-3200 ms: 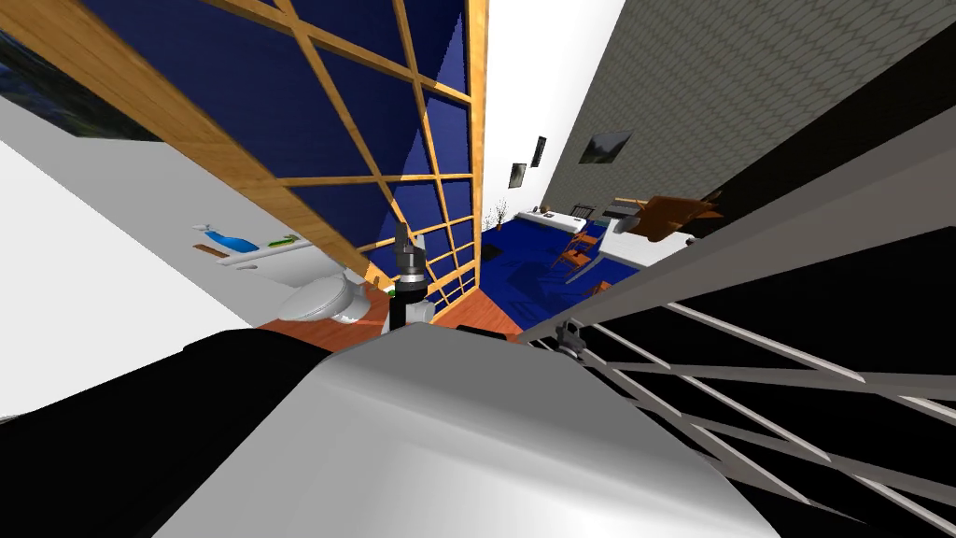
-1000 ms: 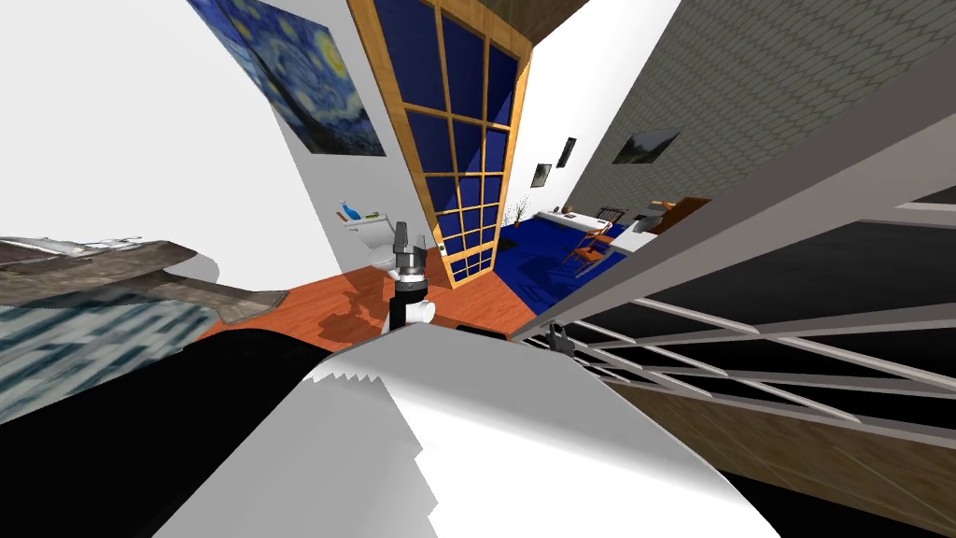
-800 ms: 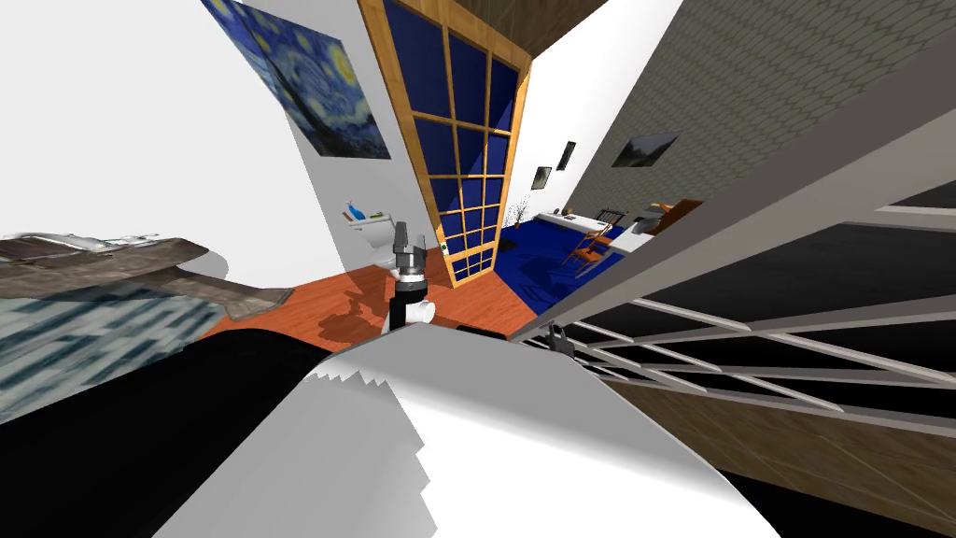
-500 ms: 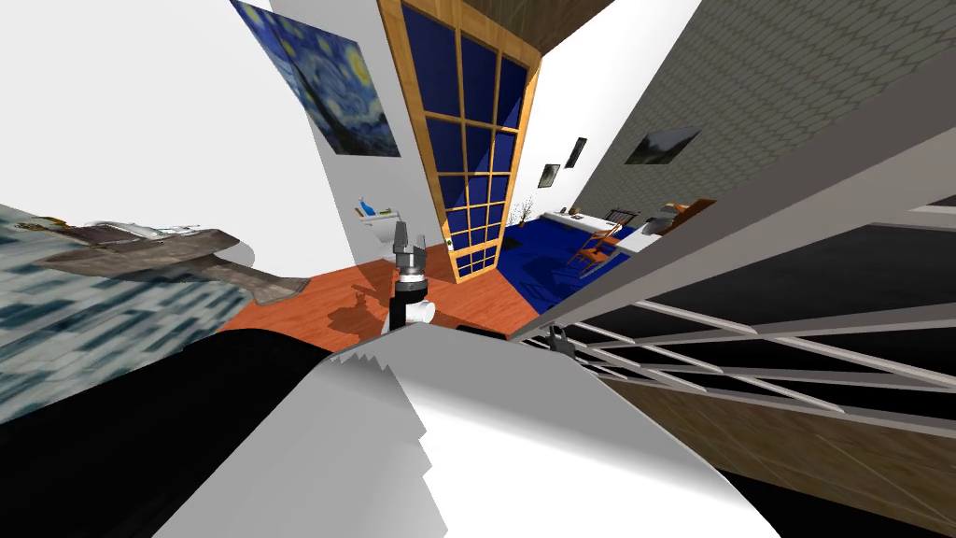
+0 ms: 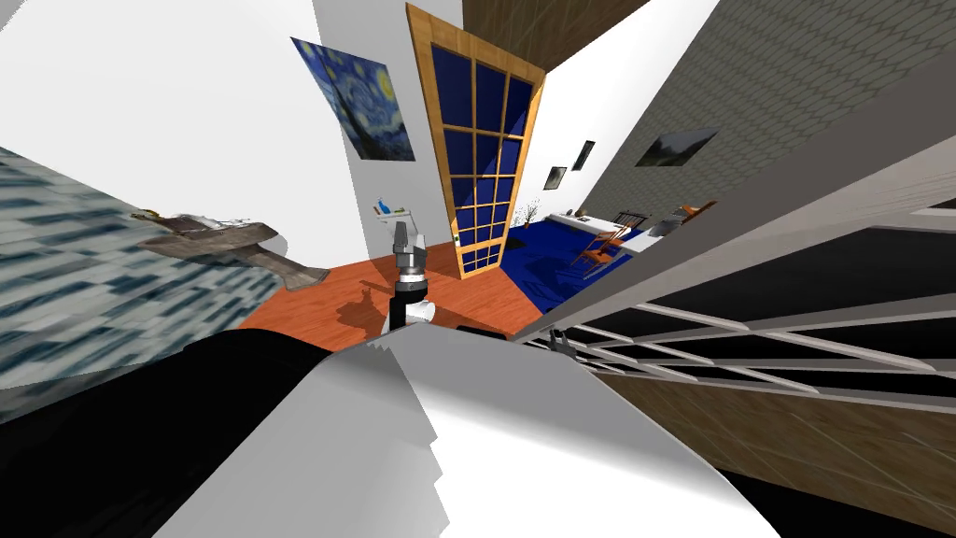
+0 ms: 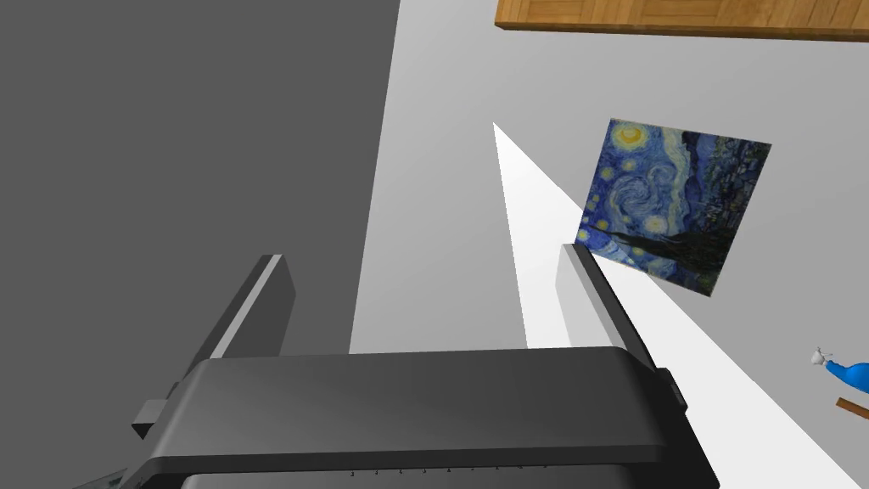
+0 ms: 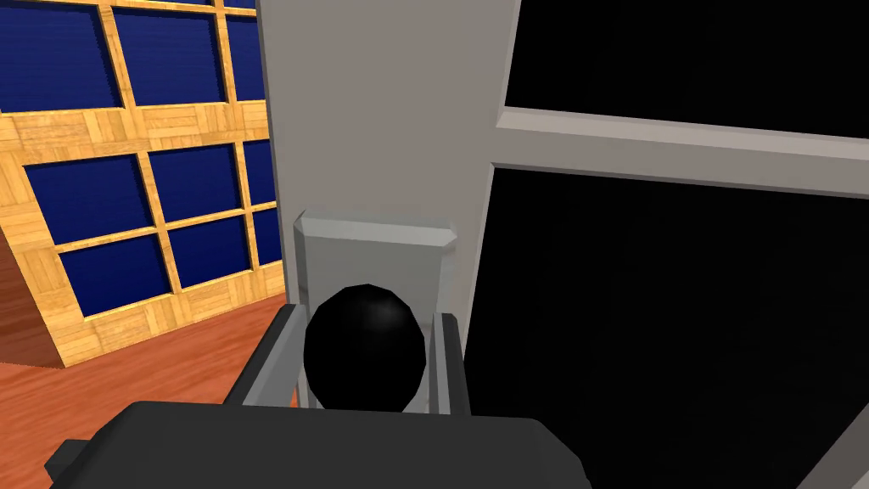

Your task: Pull the door open

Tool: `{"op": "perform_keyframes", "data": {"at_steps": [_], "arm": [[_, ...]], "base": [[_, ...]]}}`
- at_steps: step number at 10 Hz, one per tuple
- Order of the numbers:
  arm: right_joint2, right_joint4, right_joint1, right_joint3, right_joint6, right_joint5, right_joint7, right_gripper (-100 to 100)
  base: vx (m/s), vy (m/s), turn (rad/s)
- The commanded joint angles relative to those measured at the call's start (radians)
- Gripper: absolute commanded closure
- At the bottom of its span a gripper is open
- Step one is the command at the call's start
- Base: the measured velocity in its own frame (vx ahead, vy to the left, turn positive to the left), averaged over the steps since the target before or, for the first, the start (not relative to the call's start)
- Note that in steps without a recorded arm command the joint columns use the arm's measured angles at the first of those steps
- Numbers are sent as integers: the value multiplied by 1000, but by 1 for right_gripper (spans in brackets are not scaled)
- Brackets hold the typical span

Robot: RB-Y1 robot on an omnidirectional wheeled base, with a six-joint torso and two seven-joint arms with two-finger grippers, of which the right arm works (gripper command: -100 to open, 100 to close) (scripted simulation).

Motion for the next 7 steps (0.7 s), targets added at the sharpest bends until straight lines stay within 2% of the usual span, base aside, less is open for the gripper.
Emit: {"op": "perform_keyframes", "data": {"at_steps": [1, 7], "arm": [[-6, 10, -2, 6, -12, 5, -9, 100], [-31, 54, -9, 30, -64, 24, -46, 100]], "base": [[-156, -28, 125], [-199, -35, 125]]}}
